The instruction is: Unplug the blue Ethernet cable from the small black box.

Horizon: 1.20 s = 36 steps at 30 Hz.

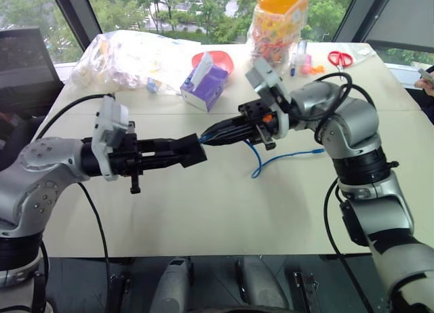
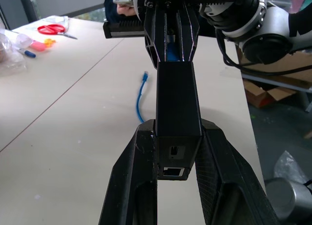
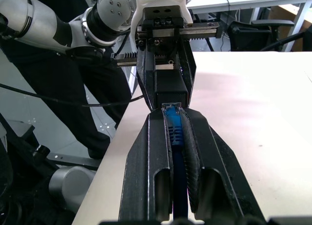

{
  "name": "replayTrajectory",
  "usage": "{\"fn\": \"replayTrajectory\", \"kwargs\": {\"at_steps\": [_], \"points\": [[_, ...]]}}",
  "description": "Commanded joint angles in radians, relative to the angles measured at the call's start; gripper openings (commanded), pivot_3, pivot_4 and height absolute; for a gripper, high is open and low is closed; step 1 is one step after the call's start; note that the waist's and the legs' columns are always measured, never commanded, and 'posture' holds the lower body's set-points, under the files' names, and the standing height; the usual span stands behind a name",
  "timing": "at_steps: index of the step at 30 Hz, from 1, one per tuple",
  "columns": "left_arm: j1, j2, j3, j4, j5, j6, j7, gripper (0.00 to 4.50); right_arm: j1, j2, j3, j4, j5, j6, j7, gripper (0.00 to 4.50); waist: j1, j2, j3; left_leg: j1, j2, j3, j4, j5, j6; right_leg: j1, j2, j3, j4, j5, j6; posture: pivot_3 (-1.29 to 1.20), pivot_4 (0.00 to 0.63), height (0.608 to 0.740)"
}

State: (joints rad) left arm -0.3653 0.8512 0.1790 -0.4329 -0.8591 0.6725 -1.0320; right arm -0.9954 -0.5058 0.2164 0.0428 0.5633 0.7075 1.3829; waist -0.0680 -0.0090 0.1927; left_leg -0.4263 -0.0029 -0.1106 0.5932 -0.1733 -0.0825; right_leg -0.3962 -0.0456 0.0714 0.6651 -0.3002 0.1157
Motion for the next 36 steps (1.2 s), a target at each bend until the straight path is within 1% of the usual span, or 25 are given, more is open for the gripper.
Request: {"fn": "replayTrajectory", "kwargs": {"at_steps": [1, 9, 17, 19, 20, 22, 23, 36], "points": [[-0.026, -0.001, 0.030, -0.012, -0.012, -0.015, 0.009, 0.47, 0.005, -0.021, -0.020, -0.010, -0.013, -0.018, -0.006, 0.05, 0.000, 0.000, 0.000, 0.000, 0.000, 0.000, 0.000, 0.000, 0.000, 0.000, 0.000, 0.000, 0.000, 0.000, 0.000, 0.00, 0.150, 0.740], [-0.005, 0.005, 0.045, -0.030, -0.014, -0.014, 0.017, 0.47, -0.004, -0.080, -0.042, 0.064, -0.033, -0.045, 0.008, 0.05, 0.001, 0.000, 0.000, 0.000, 0.000, 0.000, 0.000, 0.000, 0.000, 0.000, 0.000, 0.000, 0.000, 0.000, 0.000, 0.00, 0.150, 0.740], [-0.030, -0.010, 0.032, -0.024, -0.015, -0.017, 0.036, 0.47, -0.001, -0.063, -0.043, 0.019, 0.013, 0.007, -0.006, 0.05, 0.001, 0.000, 0.000, 0.000, 0.000, 0.000, 0.000, 0.000, 0.000, 0.000, 0.000, 0.000, 0.000, 0.000, 0.000, 0.00, 0.150, 0.740], [-0.036, -0.012, 0.029, -0.023, -0.013, -0.019, 0.037, 0.47, 0.005, -0.058, -0.038, 0.000, 0.027, 0.025, -0.009, 0.87, 0.001, 0.000, 0.000, 0.000, 0.000, 0.000, 0.000, 0.000, 0.000, 0.000, 0.000, 0.000, 0.000, 0.000, 0.000, 0.00, 0.150, 0.740], [-0.038, -0.012, 0.029, -0.022, -0.013, -0.020, 0.037, 0.47, 0.010, -0.055, -0.034, -0.011, 0.028, 0.027, -0.012, 1.11, 0.002, 0.000, 0.000, 0.000, 0.000, 0.000, 0.000, 0.000, 0.000, 0.000, 0.000, 0.000, 0.000, 0.000, 0.000, 0.00, 0.150, 0.740], [-0.040, -0.013, 0.028, -0.021, -0.011, -0.020, 0.037, 0.47, 0.018, -0.051, -0.026, -0.026, 0.023, 0.019, -0.023, 2.08, 0.004, 0.000, 0.000, 0.000, 0.000, 0.000, 0.000, 0.000, 0.000, 0.000, 0.000, 0.000, 0.000, 0.000, 0.000, 0.00, 0.150, 0.740], [-0.042, -0.014, 0.028, -0.020, -0.010, -0.020, 0.037, 0.47, 0.019, -0.049, -0.024, -0.029, 0.023, 0.019, -0.026, 2.48, 0.004, 0.000, 0.000, 0.000, 0.000, 0.000, 0.000, 0.000, 0.000, 0.000, 0.000, 0.000, 0.000, 0.000, 0.000, 0.00, 0.150, 0.740], [-0.032, -0.016, 0.027, -0.026, -0.007, -0.023, 0.036, 0.47, 0.006, -0.035, -0.041, -0.045, 0.054, 0.050, -0.036, 2.48, 0.001, 0.000, 0.000, 0.000, 0.000, 0.000, 0.000, 0.000, 0.000, 0.000, 0.000, 0.000, 0.000, 0.000, 0.000, 0.00, 0.150, 0.740]]}}
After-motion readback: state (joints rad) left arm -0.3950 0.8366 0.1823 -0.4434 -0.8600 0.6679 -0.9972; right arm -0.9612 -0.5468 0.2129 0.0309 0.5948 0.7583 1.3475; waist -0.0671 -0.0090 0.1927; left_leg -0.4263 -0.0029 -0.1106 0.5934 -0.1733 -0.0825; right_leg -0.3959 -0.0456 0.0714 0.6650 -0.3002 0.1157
